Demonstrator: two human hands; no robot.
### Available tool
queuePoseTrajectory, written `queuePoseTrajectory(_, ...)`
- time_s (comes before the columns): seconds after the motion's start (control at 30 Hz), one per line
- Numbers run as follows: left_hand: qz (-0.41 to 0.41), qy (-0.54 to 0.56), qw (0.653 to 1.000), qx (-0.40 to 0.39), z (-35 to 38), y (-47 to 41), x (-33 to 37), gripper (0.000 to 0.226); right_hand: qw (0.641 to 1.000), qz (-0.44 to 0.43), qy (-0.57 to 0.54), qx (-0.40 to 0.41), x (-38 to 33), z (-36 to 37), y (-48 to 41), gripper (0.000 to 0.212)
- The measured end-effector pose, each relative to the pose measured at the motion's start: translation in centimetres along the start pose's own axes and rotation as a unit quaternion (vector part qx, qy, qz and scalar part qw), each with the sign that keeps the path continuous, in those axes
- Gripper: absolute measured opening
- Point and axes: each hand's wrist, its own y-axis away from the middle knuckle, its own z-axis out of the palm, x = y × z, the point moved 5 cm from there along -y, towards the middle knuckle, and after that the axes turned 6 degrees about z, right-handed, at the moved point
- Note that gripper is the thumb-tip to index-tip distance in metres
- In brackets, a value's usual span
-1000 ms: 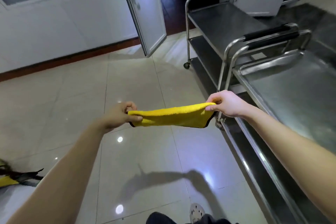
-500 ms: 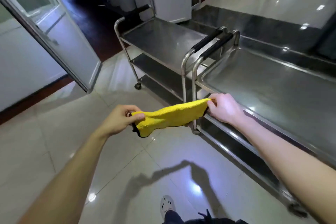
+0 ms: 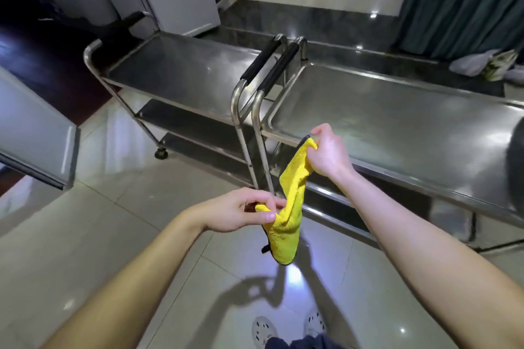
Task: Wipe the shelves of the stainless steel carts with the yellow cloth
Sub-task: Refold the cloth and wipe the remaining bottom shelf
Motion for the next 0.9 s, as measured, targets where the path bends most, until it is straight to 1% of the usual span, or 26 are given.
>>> queuePoseTrajectory(0.1,0.009,0.087,0.994,-0.06,0.6,-2.0,0.9,0.011,0.998,0.05,-0.031,-0.032,1.8,-0.7,-1.7,0.029)
queuePoseTrajectory(0.13,0.011,0.113,0.991,-0.071,0.6,-2.8,1.4,0.012,0.997,0.05,-0.042,-0.038,2.0,-0.8,-2.1,0.024)
queuePoseTrajectory(0.2,-0.003,0.145,0.987,-0.063,0.4,-4.3,1.9,0.012,0.996,0.022,-0.062,-0.061,1.9,-0.6,-2.9,0.019)
queuePoseTrajectory(0.23,-0.007,0.118,0.992,-0.045,-0.1,-4.9,1.8,0.015,0.994,-0.001,-0.073,-0.081,1.7,-0.3,-3.1,0.019)
queuePoseTrajectory(0.3,0.0,-0.004,1.0,0.008,-1.7,-5.9,1.2,0.019,0.989,-0.037,-0.085,-0.118,1.3,0.2,-3.1,0.02)
queuePoseTrajectory(0.33,0.001,-0.065,0.997,0.032,-2.5,-6.2,0.7,0.018,0.985,-0.046,-0.093,-0.135,1.2,0.4,-3.1,0.021)
queuePoseTrajectory(0.37,0.001,-0.111,0.992,0.058,-3.1,-6.4,0.2,0.014,0.982,-0.049,-0.104,-0.151,1.0,0.7,-3.0,0.024)
queuePoseTrajectory(0.43,0.005,-0.163,0.98,0.117,-4.1,-6.6,-0.8,0.012,0.978,-0.035,-0.129,-0.162,0.5,1.2,-2.3,0.032)
queuePoseTrajectory(0.53,0.044,-0.247,0.945,0.211,-5.3,-6.6,-2.1,0.012,0.977,-0.034,-0.149,-0.15,-0.7,2.0,-1.5,0.024)
queuePoseTrajectory(0.57,0.063,-0.255,0.938,0.226,-6.1,-6.7,-2.5,0.01,0.974,-0.047,-0.156,-0.155,-1.4,2.3,-1.3,0.019)
queuePoseTrajectory(0.63,0.087,-0.224,0.943,0.231,-8.2,-7.2,-3.2,0.009,0.973,-0.081,-0.145,-0.162,-2.9,2.7,-0.8,0.009)
queuePoseTrajectory(0.67,0.093,-0.208,0.945,0.235,-9.2,-7.5,-3.5,0.01,0.975,-0.094,-0.136,-0.149,-3.5,2.9,-0.6,0.009)
queuePoseTrajectory(0.7,0.096,-0.199,0.945,0.243,-10.3,-7.7,-3.7,0.011,0.978,-0.095,-0.134,-0.126,-3.7,2.9,-0.1,0.014)
queuePoseTrajectory(0.73,0.097,-0.193,0.943,0.252,-11.2,-7.8,-4.0,0.011,0.982,-0.085,-0.142,-0.096,-3.6,3.0,0.5,0.029)
queuePoseTrajectory(0.77,0.097,-0.183,0.943,0.261,-12.1,-7.8,-4.3,0.011,0.987,-0.062,-0.131,-0.065,-3.3,3.2,1.5,0.058)
queuePoseTrajectory(0.8,0.099,-0.168,0.943,0.268,-12.8,-7.6,-4.6,0.01,0.993,-0.043,-0.096,-0.046,-3.0,3.8,2.6,0.091)
queuePoseTrajectory(0.83,0.103,-0.152,0.945,0.271,-13.5,-7.5,-4.9,0.01,0.998,-0.025,-0.037,-0.046,-2.7,4.9,3.8,0.116)
queuePoseTrajectory(0.87,0.106,-0.142,0.947,0.266,-14.1,-7.4,-5.2,0.01,0.998,-0.016,0.021,-0.053,-2.4,6.5,4.7,0.123)
queuePoseTrajectory(0.9,0.107,-0.141,0.951,0.255,-14.6,-7.5,-5.6,0.01,0.997,-0.011,0.057,-0.053,-2.2,7.9,5.0,0.11)
